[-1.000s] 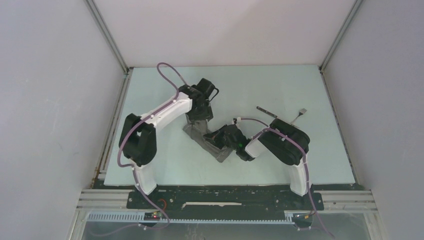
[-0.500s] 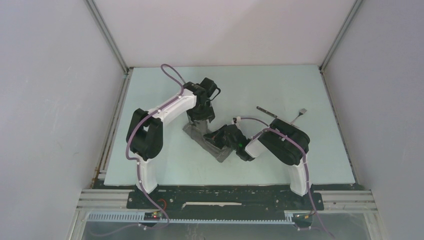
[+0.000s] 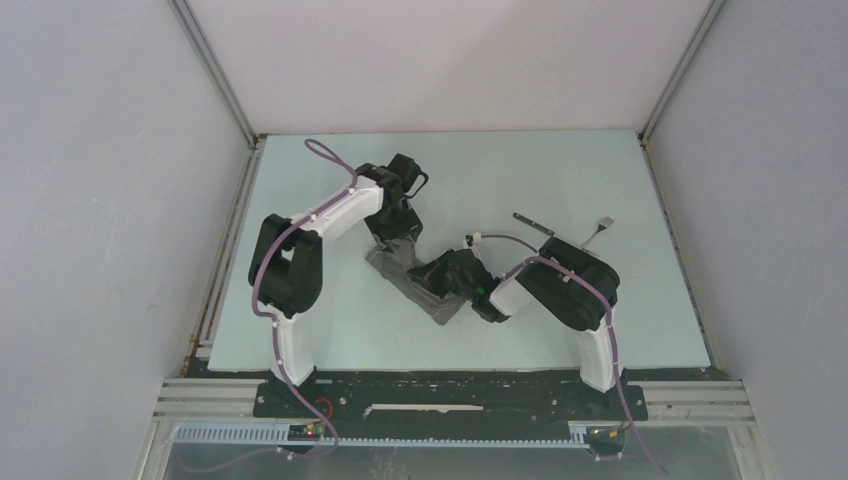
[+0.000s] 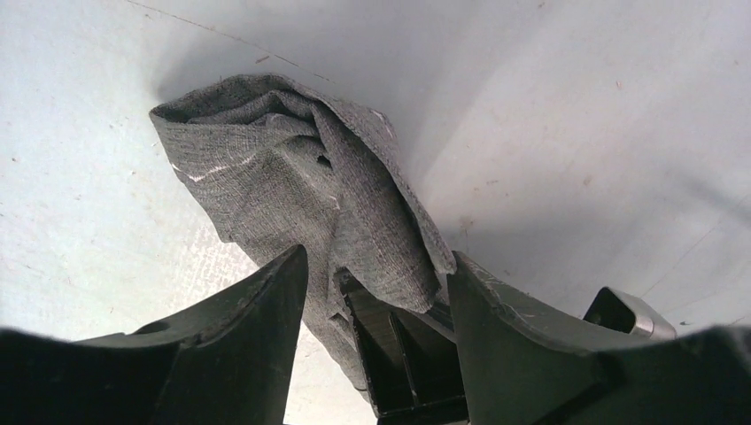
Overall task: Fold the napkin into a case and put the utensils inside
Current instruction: Fold the 2/3-rectangle-folded napkin at the center of the board, then smooth out the smaller rectangle-folded napkin at the center of the board.
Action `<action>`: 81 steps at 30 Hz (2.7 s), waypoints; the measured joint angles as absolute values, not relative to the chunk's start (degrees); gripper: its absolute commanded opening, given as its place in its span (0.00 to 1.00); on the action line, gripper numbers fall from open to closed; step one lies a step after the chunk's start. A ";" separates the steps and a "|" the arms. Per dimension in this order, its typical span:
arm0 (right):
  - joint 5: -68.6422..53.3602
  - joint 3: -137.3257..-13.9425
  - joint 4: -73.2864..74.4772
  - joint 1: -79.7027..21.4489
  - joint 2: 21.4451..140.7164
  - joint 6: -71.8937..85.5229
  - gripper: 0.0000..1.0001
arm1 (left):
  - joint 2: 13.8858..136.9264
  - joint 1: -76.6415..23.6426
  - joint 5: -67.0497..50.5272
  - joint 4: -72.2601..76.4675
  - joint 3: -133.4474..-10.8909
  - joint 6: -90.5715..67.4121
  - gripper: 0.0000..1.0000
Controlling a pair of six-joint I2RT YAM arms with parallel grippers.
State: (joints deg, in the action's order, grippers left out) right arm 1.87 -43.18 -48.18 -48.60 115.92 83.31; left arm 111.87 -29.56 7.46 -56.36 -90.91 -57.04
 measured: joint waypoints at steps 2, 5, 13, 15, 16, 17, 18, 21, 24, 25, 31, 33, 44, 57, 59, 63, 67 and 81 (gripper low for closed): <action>1.98 -43.18 -48.21 -48.69 115.92 83.18 0.00 | 112.14 -29.19 7.44 -56.36 -90.91 -57.21 0.64; 2.31 -43.18 -48.18 -48.80 115.92 82.85 0.00 | 113.19 -29.19 7.29 -56.40 -90.98 -57.41 0.63; 2.79 -43.18 -48.14 -49.01 115.92 82.30 0.00 | 114.98 -29.10 7.27 -56.53 -91.11 -57.06 0.44; 3.01 -43.18 -48.12 -49.15 115.92 81.95 0.00 | 114.69 -29.04 7.35 -56.27 -91.07 -56.45 0.40; 3.05 -43.18 -48.05 -49.17 115.87 81.65 0.00 | 114.28 -28.97 7.35 -55.68 -90.70 -55.79 0.38; 3.14 -43.18 -47.83 -49.21 115.72 81.23 0.00 | 113.65 -28.88 7.31 -55.22 -90.13 -55.27 0.36; 3.22 -43.18 -47.55 -49.23 115.52 80.79 0.00 | 112.71 -28.75 7.27 -54.30 -89.12 -54.63 0.33; 3.79 -43.18 -45.25 -49.30 114.19 78.39 0.00 | 109.34 -28.01 6.66 -51.83 -85.21 -52.21 0.26; 4.62 -43.38 -41.32 -49.47 111.77 74.32 0.17 | 105.21 -26.57 4.14 -47.88 -79.68 -49.01 0.21; 4.95 -43.62 -40.05 -49.58 111.04 73.03 0.21 | 103.68 -25.82 2.92 -45.95 -77.25 -47.86 0.21; 5.58 -46.96 -26.61 -51.57 102.83 58.33 0.64 | 96.60 -21.26 -3.79 -36.10 -65.17 -41.47 0.14; 3.68 -47.46 -22.94 -52.25 98.10 52.01 0.74 | 95.53 -19.66 -5.61 -33.85 -62.96 -39.44 0.12; -22.81 -54.61 -3.14 -38.28 88.62 22.70 0.86 | 95.37 -15.55 -10.46 -30.09 -60.01 -34.26 0.06; -35.16 -54.78 1.19 -39.33 97.30 20.14 0.63 | 97.17 -14.57 -11.22 -30.06 -60.97 -33.39 0.06; -35.20 -54.78 0.25 -40.18 98.00 20.67 0.63 | 97.25 -14.52 -11.20 -30.09 -60.97 -33.36 0.06; -33.93 -54.78 0.08 -41.41 98.98 21.19 0.59 | 97.30 -14.35 -11.29 -30.09 -60.97 -33.36 0.06; -31.46 -54.19 -0.69 -41.52 99.15 22.92 0.54 | 97.51 -13.93 -11.88 -30.09 -60.99 -33.34 0.06; -20.95 -48.97 -1.17 -44.42 95.42 24.08 0.69 | 98.59 -12.45 -15.55 -30.00 -61.93 -32.95 0.10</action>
